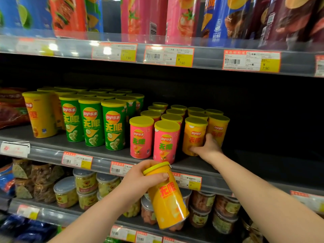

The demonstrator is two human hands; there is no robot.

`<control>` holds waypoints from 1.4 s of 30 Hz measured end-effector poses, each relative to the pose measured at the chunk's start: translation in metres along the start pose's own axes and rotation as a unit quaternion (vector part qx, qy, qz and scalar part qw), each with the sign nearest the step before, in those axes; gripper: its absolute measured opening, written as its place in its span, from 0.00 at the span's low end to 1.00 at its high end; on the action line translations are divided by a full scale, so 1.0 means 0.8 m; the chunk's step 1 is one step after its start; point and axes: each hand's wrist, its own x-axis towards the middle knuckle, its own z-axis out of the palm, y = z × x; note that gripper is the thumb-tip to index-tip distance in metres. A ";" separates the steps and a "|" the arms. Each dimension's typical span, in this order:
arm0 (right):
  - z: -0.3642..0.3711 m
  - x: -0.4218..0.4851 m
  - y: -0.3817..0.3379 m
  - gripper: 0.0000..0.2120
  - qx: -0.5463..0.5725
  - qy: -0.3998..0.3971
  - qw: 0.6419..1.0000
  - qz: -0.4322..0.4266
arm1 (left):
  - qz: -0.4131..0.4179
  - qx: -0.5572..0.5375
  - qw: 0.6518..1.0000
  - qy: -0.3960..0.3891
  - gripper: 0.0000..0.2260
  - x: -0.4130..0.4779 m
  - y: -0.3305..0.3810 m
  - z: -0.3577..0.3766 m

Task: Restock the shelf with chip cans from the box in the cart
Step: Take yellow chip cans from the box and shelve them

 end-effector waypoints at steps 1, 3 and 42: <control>0.001 0.001 0.000 0.32 -0.003 0.002 1.000 0.000 | 0.003 -0.001 1.000 -0.001 0.18 0.000 0.001 0.001; 0.002 0.002 -0.001 0.32 -0.013 0.004 1.000 0.002 | 0.010 -0.001 1.000 -0.005 0.16 0.002 0.001 0.002; -0.087 -0.009 0.065 0.34 0.164 0.009 0.986 -0.032 | 0.335 0.587 0.734 -0.060 0.17 0.075 -0.013 0.106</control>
